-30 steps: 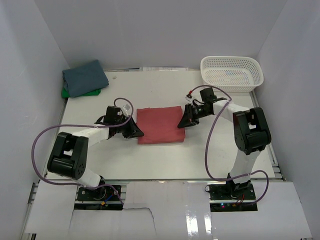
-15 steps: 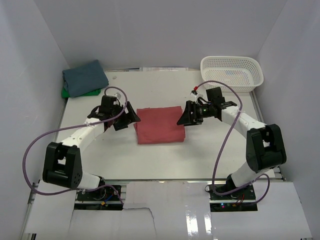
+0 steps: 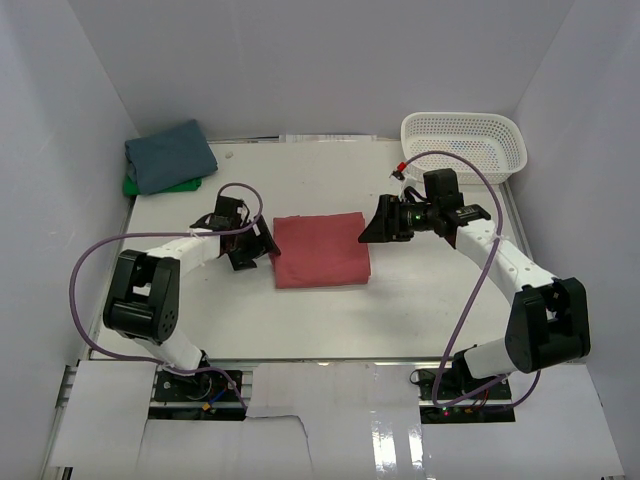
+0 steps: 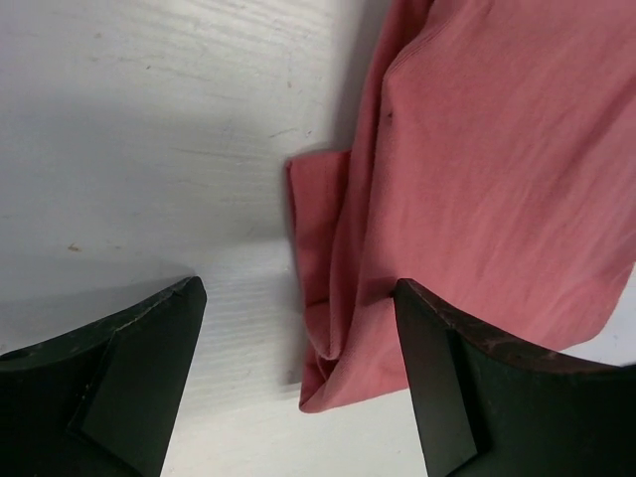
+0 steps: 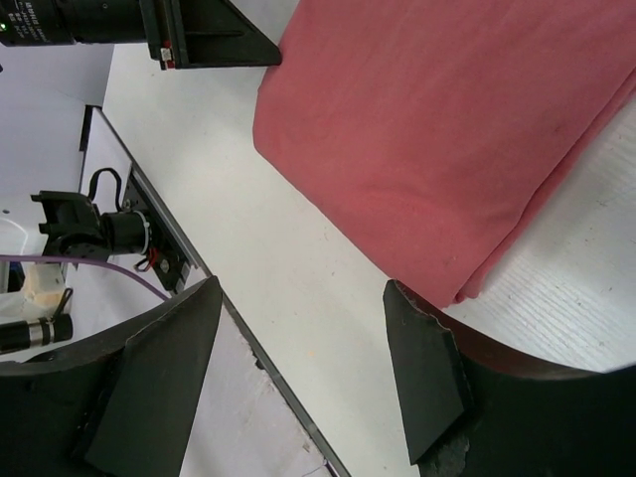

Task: Fold and stack the t-shirts
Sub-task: Put the neatly folded tshirt into the corner of the board with the left arm

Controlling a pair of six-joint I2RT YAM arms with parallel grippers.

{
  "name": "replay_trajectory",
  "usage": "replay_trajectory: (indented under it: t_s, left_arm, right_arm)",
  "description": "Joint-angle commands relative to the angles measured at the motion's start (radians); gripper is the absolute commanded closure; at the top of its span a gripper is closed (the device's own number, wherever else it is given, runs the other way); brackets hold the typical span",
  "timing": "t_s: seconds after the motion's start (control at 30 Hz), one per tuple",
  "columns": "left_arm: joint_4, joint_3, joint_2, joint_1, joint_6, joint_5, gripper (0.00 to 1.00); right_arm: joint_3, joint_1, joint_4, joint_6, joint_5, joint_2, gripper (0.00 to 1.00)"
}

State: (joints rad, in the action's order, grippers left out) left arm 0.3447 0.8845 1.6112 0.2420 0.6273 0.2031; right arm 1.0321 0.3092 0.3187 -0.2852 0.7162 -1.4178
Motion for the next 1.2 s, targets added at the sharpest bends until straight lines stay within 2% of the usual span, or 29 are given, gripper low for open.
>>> replay_trajectory:
  t_s: [0.0,0.3,0.5,0.63,0.73,0.83,0.87,0.93,1.17]
  left_arm:
    - [-0.045,-0.01,0.042,0.0,0.006,0.022,0.12]
    - [-0.141,-0.03,0.125,0.006,0.02,0.097,0.17]
    - [-0.176,-0.007,0.219,0.026,0.015,0.124,0.25]
    - [-0.203,-0.009,0.259,0.028,0.017,0.17,0.33]
    - [-0.242,-0.027,0.266,0.028,0.02,0.193,0.44]
    - [-0.308,-0.044,0.306,0.028,0.038,0.278,0.54]
    - [-0.318,-0.044,0.321,0.028,0.043,0.315,0.62]
    - [-0.337,-0.042,0.36,0.028,0.048,0.337,0.7]
    - [-0.383,-0.032,0.394,0.028,0.051,0.386,0.91]
  right_arm:
    - [-0.009,0.005,0.013,0.014,-0.011,0.022,0.27]
    - [-0.03,0.005,0.008,0.015,-0.011,0.022,0.27]
    - [-0.037,0.004,0.008,0.014,-0.014,0.029,0.27]
    - [-0.033,0.004,0.01,0.012,-0.014,0.031,0.27]
    - [-0.035,0.004,0.011,0.012,-0.011,0.034,0.27]
    - [-0.038,0.004,0.011,0.009,-0.011,0.036,0.27]
    - [-0.038,0.004,0.011,0.009,-0.009,0.037,0.27]
    - [-0.04,0.004,0.011,0.008,-0.006,0.039,0.27]
    - [-0.052,0.004,0.016,0.009,-0.014,0.054,0.27]
